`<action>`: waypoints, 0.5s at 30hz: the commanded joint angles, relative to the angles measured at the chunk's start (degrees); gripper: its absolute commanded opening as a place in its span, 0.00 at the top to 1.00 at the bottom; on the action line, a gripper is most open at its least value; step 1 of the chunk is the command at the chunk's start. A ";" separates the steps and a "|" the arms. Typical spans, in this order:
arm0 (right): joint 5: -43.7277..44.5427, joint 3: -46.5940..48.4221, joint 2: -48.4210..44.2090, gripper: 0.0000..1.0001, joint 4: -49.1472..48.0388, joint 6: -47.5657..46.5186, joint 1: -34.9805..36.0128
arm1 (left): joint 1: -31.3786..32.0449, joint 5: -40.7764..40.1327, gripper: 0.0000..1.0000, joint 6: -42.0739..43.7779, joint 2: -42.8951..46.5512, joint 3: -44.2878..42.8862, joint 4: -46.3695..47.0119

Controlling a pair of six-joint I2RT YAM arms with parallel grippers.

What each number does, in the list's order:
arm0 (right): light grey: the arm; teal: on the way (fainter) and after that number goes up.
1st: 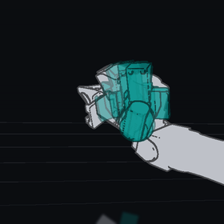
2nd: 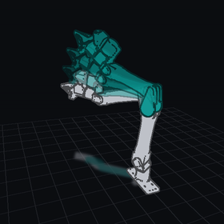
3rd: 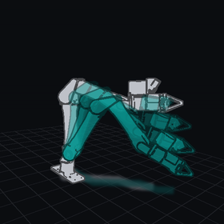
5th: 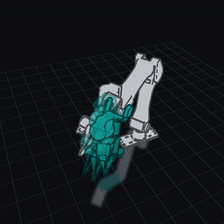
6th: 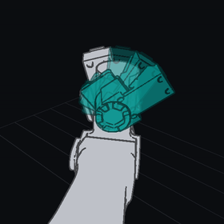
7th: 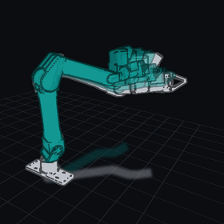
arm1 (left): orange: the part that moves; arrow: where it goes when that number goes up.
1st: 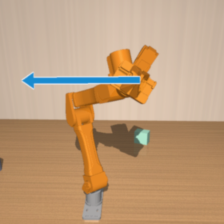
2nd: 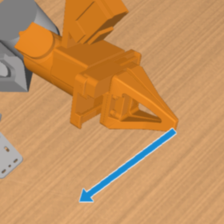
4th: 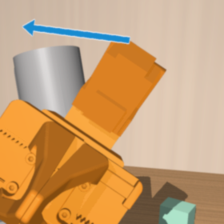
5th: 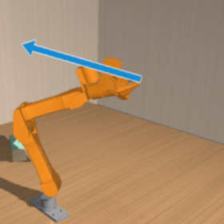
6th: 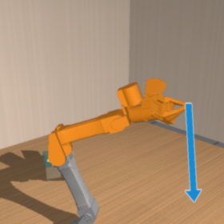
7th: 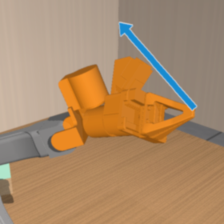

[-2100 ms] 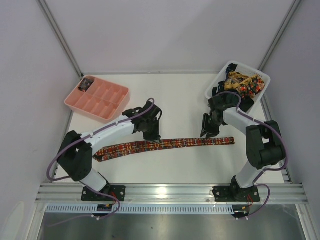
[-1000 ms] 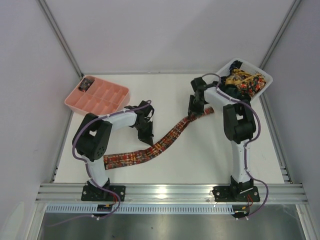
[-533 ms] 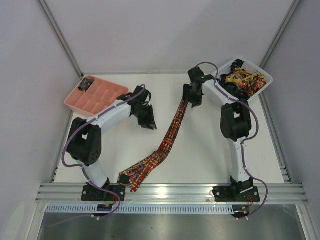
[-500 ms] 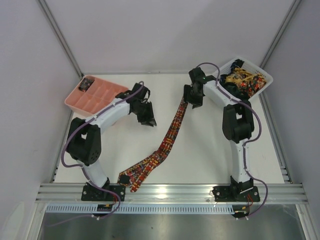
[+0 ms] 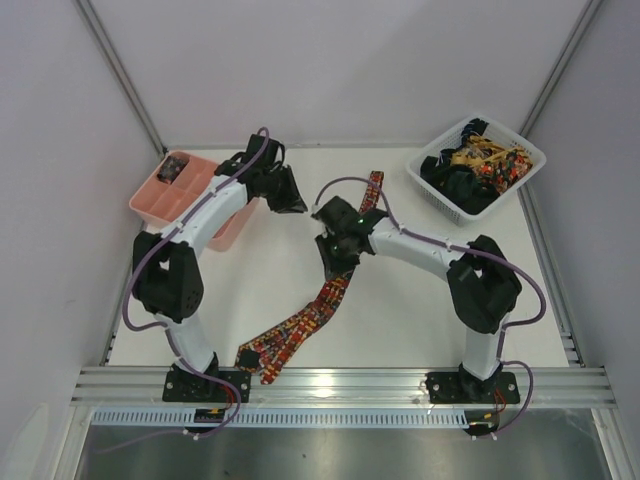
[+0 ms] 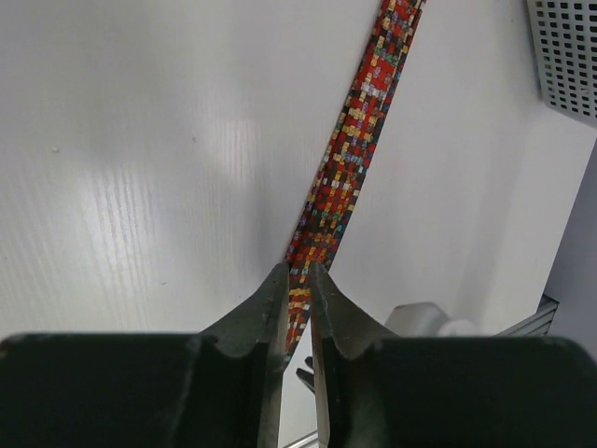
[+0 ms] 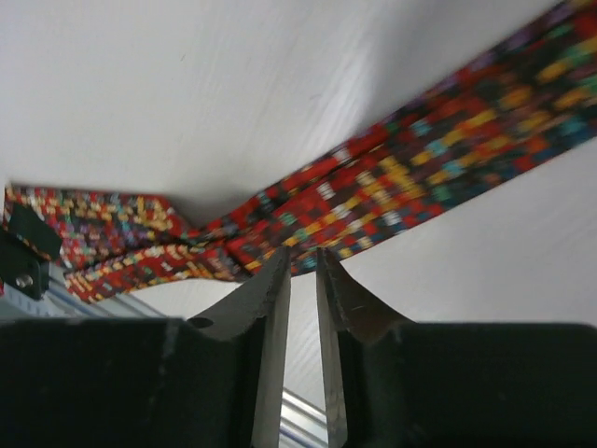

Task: Roll the ties
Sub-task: Flatten the tie

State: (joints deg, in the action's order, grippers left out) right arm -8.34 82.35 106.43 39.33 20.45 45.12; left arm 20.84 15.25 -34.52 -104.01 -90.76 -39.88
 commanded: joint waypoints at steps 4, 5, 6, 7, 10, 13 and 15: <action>2.79 -0.52 3.16 0.97 -4.00 1.00 2.60 | -0.89 -1.97 0.81 0.95 6.00 3.48 -0.99; 3.58 -0.52 3.78 0.97 -4.09 1.00 2.69 | -0.98 -2.15 0.81 1.30 7.40 5.31 -0.64; 4.20 -1.22 4.30 0.98 -4.52 1.09 2.60 | -0.98 -2.06 0.80 1.56 8.11 6.03 -0.38; 4.64 -1.57 5.18 0.98 -4.70 1.17 2.60 | -0.98 -1.97 0.80 1.65 8.90 7.60 -0.38; 4.47 -3.33 7.90 0.99 -6.46 1.79 2.34 | -0.98 -1.97 0.79 2.18 10.66 9.72 -0.38; 5.35 -5.52 10.71 1.00 -7.51 2.75 1.46 | -0.98 -2.32 0.79 2.62 11.63 10.69 -0.55; 6.57 -7.01 11.43 1.00 -6.46 4.07 -0.72 | -0.98 -2.15 0.79 3.06 11.55 10.43 -0.73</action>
State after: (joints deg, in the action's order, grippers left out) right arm -5.48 78.87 114.21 33.10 23.00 46.30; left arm 20.12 13.65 -33.28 -95.11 -80.38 -41.01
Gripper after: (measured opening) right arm 0.009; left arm 0.206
